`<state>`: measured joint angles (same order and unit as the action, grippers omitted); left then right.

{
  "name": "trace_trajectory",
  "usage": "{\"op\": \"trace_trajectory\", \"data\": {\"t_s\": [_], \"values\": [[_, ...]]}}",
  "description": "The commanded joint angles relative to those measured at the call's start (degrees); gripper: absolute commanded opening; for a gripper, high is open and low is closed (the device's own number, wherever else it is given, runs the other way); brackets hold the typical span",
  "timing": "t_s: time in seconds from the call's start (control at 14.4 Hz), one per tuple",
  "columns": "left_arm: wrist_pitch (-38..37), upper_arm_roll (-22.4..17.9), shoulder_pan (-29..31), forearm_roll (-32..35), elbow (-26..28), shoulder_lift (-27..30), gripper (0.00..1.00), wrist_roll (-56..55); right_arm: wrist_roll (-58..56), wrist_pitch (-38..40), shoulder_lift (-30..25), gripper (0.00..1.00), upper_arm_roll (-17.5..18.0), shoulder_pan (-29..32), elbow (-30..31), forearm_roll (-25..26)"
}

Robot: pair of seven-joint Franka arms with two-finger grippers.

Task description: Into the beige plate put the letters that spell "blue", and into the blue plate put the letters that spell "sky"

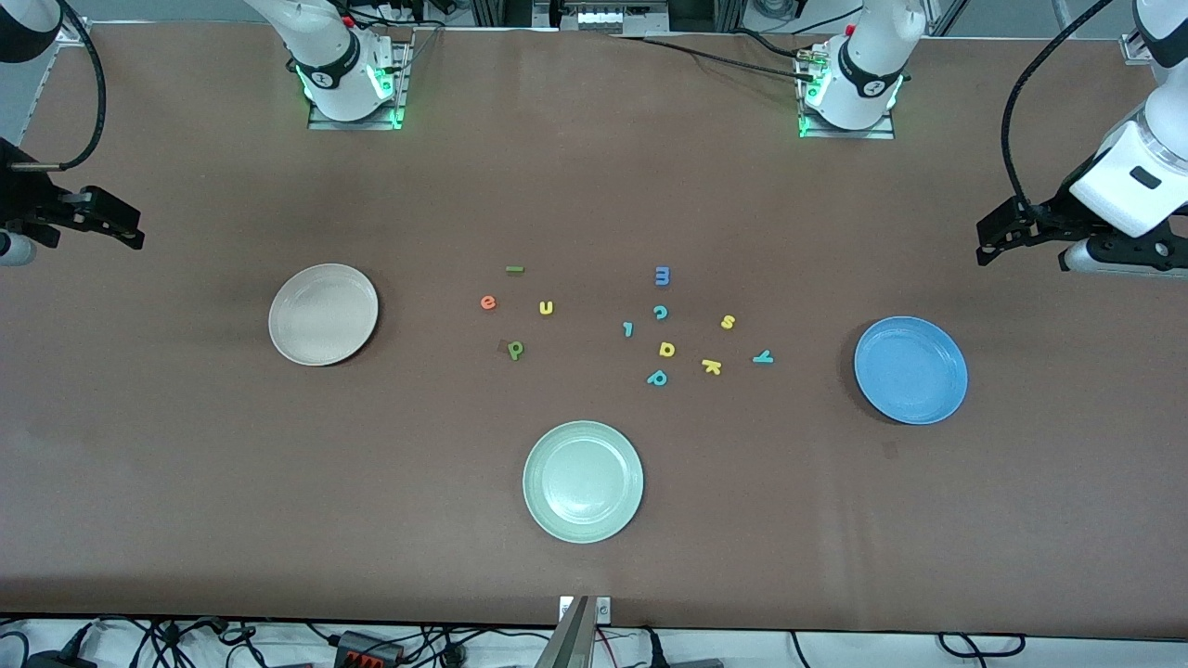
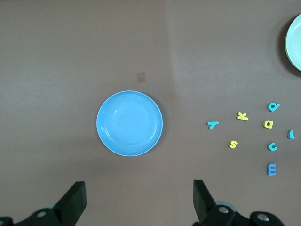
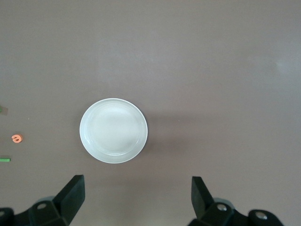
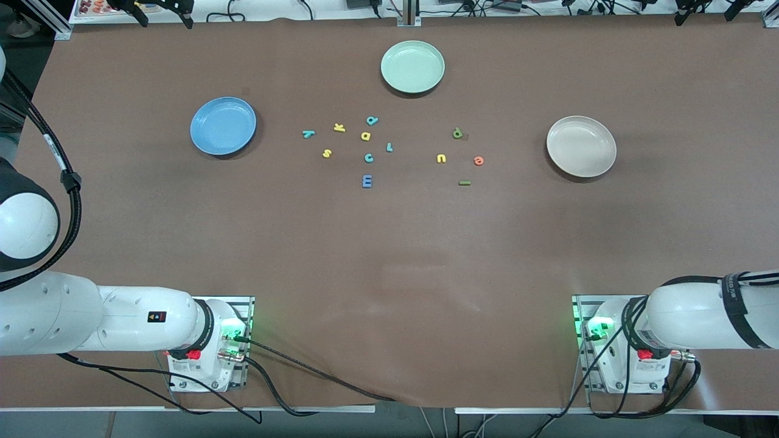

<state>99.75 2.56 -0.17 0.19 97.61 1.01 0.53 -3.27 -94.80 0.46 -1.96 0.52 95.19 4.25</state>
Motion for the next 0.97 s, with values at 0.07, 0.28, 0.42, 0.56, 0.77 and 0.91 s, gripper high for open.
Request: {"op": "trace_trajectory", "data": {"t_s": [0.07, 0.28, 0.42, 0.56, 0.77, 0.91], "values": [[-0.7, 0.1, -0.1, 1.1, -1.5, -0.7, 1.0, 0.7, -1.3, 1.1, -0.6, 1.0, 0.6, 0.8, -0.2, -1.0], [-0.7, 0.1, -0.1, 1.2, -1.5, -0.7, 1.0, 0.7, -1.3, 1.2, -0.5, 1.0, 0.6, 0.8, -0.4, -1.0], [-0.7, 0.1, -0.1, 1.2, -1.5, -0.7, 1.0, 0.7, -1.3, 1.1, 0.2, 1.0, 0.6, 0.9, -0.4, -0.8], [-0.7, 0.0, -0.1, 1.2, -1.5, -0.7, 1.0, 0.8, -1.6, 1.3, 0.2, 1.0, 0.6, 1.1, -0.4, -0.6], [-0.7, 0.0, -0.1, 1.2, -1.5, -0.7, 1.0, 0.8, -2.9, 1.3, 0.1, 1.0, 0.6, 1.1, -0.4, -0.6], [-0.7, 0.0, -0.1, 1.1, -1.5, -0.7, 1.0, 0.8, -2.9, 1.2, 0.2, 1.0, 0.5, 1.2, -0.4, -0.6]]}}
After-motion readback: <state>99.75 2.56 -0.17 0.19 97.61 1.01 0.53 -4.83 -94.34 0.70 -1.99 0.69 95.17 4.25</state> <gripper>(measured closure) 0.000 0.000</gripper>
